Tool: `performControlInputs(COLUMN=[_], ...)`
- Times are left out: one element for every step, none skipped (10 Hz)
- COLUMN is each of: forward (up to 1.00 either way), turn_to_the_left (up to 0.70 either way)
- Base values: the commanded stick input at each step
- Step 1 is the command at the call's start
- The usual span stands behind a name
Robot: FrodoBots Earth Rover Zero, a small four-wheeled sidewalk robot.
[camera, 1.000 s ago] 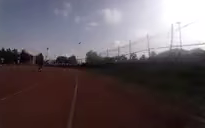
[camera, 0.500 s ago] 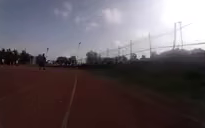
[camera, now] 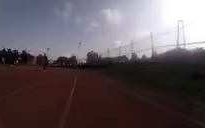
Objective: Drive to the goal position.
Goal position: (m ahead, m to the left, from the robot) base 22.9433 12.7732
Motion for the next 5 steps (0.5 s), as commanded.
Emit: performControlInputs(forward=[0.5, 0.5, 0.5, 0.5, 0.5], turn_to_the_left=[0.0, 0.0, 0.0, 0.0, 0.0])
